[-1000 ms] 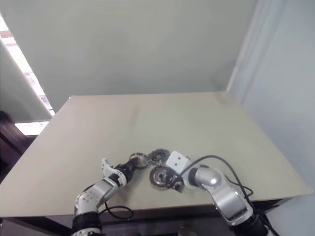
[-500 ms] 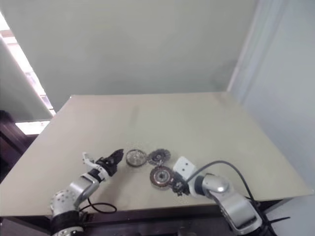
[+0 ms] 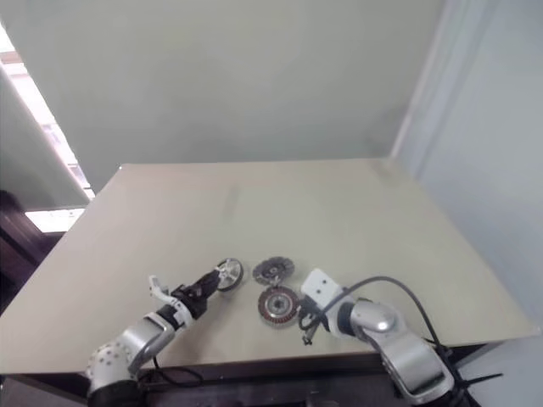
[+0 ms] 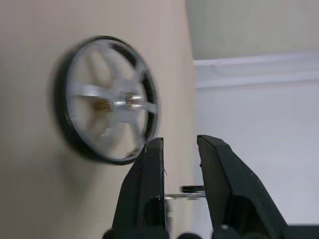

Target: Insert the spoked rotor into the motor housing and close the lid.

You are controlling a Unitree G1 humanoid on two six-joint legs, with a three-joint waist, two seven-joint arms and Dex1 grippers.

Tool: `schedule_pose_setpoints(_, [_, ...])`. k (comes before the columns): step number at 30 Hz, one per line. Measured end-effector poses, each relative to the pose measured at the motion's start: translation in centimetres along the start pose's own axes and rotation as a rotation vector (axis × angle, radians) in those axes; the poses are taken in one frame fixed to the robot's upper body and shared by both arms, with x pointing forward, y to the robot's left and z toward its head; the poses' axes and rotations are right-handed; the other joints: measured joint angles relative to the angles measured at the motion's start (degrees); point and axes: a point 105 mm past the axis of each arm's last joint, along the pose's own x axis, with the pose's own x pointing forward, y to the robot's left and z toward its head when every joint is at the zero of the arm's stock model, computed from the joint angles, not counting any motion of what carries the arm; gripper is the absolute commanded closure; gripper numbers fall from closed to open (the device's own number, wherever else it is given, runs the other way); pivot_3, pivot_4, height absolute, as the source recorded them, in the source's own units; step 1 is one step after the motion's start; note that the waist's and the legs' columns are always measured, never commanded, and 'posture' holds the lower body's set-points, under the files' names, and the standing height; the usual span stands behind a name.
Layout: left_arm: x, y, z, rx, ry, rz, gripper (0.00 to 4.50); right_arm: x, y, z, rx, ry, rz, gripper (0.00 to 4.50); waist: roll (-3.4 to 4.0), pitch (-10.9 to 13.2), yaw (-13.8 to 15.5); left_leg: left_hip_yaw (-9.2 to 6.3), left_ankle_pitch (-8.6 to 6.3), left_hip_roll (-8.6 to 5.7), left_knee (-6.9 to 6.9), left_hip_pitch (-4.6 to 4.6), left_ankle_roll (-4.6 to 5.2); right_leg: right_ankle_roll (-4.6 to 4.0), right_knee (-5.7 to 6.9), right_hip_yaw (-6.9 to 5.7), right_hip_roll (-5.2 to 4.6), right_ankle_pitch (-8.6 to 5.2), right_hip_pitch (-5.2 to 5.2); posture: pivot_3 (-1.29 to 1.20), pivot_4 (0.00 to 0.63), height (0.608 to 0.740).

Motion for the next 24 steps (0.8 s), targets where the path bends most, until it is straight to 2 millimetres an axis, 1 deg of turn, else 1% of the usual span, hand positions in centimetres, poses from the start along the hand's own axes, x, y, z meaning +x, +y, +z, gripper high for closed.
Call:
schedule_pose_setpoints(2, [-0.4, 0.5, -0.5, -0.01, 0.022, 0.014, 3.03, 0.0, -0.1, 0.1, 0.0, -0.003, -0.008, 3.55, -0.02, 0.0, 0.0, -0.01, 0.0, 0.0, 0.0, 0.0, 0.0, 0.0, 0.0, -0.01, 0.0, 0.0, -0.01, 0.0, 0.0, 0.74])
schedule_pose_setpoints(3, [-0.5, 0.5, -0.8, -0.02, 0.039, 0.01, 2.82, 0.1, -0.2, 0.1, -0.001, -0.005, -0.015, 3.54, -0.02, 0.0, 0.0, -0.01, 0.0, 0.01, 0.0, 0.01, 0.0, -0.01, 0.01, -0.01, 0.01, 0.0, -0.01, 0.0, 0.0, 0.74])
schedule_pose_setpoints(5, [-0.6, 0.6, -1.0, -0.034, 0.044, 0.008, 2.14, 0.1, -0.3, 0.2, -0.005, -0.006, -0.019, 3.54, -0.02, 0.0, 0.0, -0.01, 0.0, 0.0, 0.02, 0.01, 0.0, -0.01, 0.01, -0.01, 0.0, -0.01, 0.01, 0.0, 0.0, 0.74])
schedule_pose_setpoints(10, [-0.3, 1.2, -1.1, -0.068, -0.01, 0.028, 0.42, 0.1, -0.6, 0.6, -0.021, -0.017, -0.022, 3.54, -0.04, 0.0, 0.0, 0.01, 0.0, 0.0, 0.0, 0.01, 0.0, -0.01, 0.0, 0.0, 0.0, -0.01, 0.01, 0.0, 0.0, 0.74])
schedule_pose_setpoints(11, [-0.2, 1.2, -1.1, -0.074, -0.022, 0.034, 0.01, 0.1, -0.6, 0.7, -0.024, -0.018, -0.023, 3.54, -0.04, 0.0, 0.0, 0.0, 0.0, 0.0, 0.0, 0.01, 0.0, -0.01, 0.0, 0.0, 0.0, -0.01, 0.0, 0.0, 0.0, 0.74])
schedule_pose_setpoints(16, [1.0, 1.5, -1.4, -0.117, -0.094, 0.066, 0.01, 0.2, -0.8, 0.9, -0.034, -0.021, -0.024, 3.54, -0.03, 0.0, 0.2, -0.01, 0.02, -0.04, 0.03, 0.11, -0.01, -0.01, 0.0, 0.0, -0.01, -0.01, 0.16, 0.0, 0.0, 0.74])
schedule_pose_setpoints(19, [1.4, 1.6, -1.4, -0.133, -0.095, 0.072, 0.01, 0.1, -0.8, 0.9, -0.038, -0.021, -0.025, 3.54, -0.01, 0.0, 0.3, -0.01, 0.07, -0.03, 0.02, 0.51, -0.05, -0.02, -0.01, -0.01, 0.0, -0.04, 0.43, 0.0, 0.0, 0.74])
schedule_pose_setpoints(20, [1.5, 1.7, -1.5, -0.14, -0.095, 0.075, 0.01, 0.1, -0.8, 0.9, -0.038, -0.021, -0.025, 3.54, -0.03, 0.0, 0.2, -0.01, 0.05, -0.03, 0.01, 0.78, -0.08, -0.02, -0.05, -0.02, -0.02, -0.06, 0.59, 0.0, 0.0, 0.74])
schedule_pose_setpoints(21, [1.5, 1.8, -1.5, -0.144, -0.097, 0.078, 0.01, 0.1, -0.9, 0.9, -0.038, -0.02, -0.026, 3.54, -0.04, 0.0, 0.1, -0.03, -0.08, -0.03, 0.0, 0.96, -0.3, -0.01, -0.13, -0.04, -0.04, -0.07, 0.75, 0.0, 0.0, 0.74])
schedule_pose_setpoints(24, [2.0, 2.0, -1.5, -0.157, -0.102, 0.083, 0.01, 0.1, -0.9, 0.9, -0.04, -0.018, -0.027, 3.54, 0.15, 0.0, 0.0, -0.29, -0.1, -0.11, -0.04, 1.02, -0.33, 0.01, -0.6, -0.17, -0.09, -0.09, 0.99, 0.0, 0.0, 0.74])
